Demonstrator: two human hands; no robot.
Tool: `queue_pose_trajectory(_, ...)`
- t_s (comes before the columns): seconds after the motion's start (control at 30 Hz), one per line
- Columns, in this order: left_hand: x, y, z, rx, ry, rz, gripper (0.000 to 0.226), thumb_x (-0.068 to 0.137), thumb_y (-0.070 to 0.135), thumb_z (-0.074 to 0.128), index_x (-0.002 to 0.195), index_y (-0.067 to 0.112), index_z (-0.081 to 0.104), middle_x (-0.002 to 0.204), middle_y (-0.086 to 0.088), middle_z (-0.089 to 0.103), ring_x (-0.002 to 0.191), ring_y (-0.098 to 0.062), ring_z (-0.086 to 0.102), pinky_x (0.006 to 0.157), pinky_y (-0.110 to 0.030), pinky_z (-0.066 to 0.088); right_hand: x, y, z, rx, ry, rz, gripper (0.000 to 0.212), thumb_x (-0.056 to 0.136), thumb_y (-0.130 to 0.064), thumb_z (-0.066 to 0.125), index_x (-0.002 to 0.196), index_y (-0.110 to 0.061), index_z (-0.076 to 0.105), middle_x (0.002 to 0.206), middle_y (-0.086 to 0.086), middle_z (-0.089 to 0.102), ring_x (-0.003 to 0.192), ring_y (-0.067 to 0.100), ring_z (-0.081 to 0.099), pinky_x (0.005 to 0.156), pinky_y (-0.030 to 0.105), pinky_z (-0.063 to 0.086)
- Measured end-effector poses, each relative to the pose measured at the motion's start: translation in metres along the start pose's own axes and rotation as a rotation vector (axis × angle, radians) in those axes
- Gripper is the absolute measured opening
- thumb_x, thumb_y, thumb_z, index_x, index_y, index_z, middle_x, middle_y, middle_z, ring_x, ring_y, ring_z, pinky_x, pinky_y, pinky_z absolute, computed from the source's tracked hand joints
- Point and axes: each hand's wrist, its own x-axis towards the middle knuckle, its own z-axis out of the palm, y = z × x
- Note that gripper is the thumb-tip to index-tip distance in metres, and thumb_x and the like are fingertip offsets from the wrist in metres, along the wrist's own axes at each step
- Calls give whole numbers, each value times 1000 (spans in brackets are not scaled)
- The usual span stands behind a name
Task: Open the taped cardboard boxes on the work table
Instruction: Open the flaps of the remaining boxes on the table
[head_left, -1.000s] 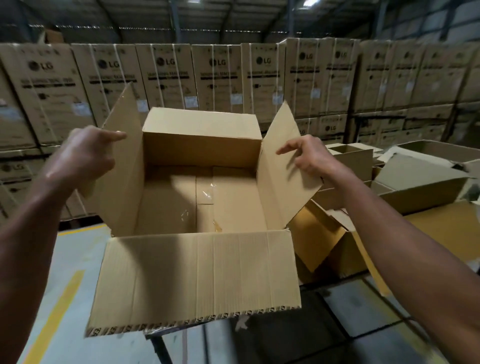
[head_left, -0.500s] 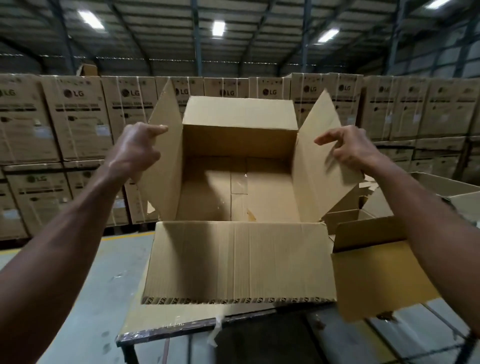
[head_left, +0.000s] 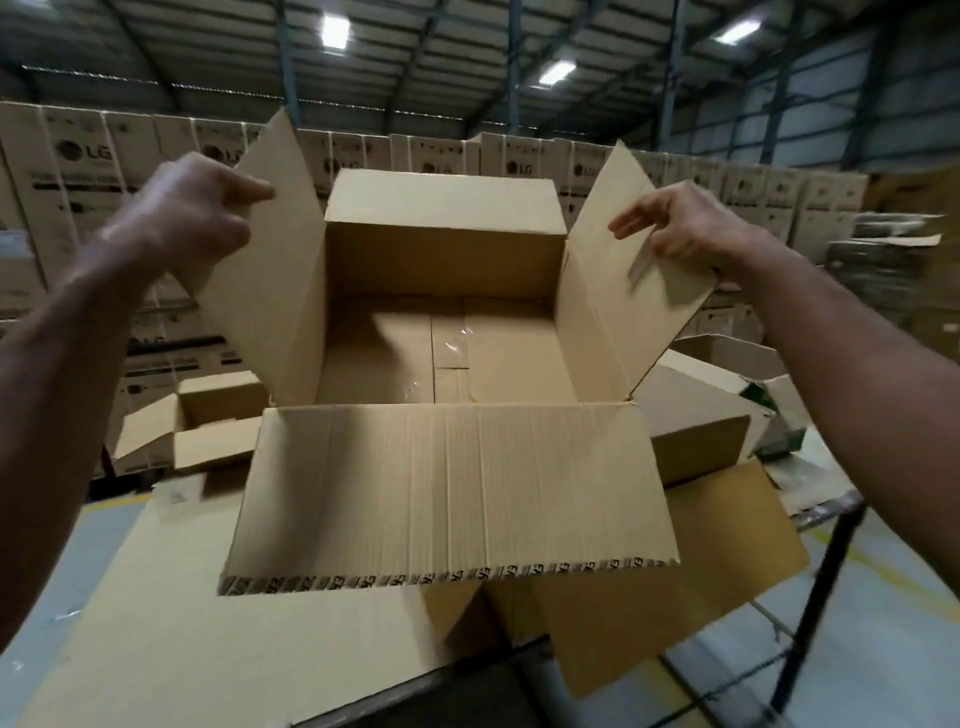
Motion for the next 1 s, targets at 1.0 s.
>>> queue_pose_trajectory(1.0,157,94,258,-35,-228,-387,51,93,-2,55,136,25,60,138,-8,55,101,-25,60,76,-38,53,223,315,-18,23,-367,111,43,96,3,54,122,-29,67,117,-9,69,108,19,64,78,35,50)
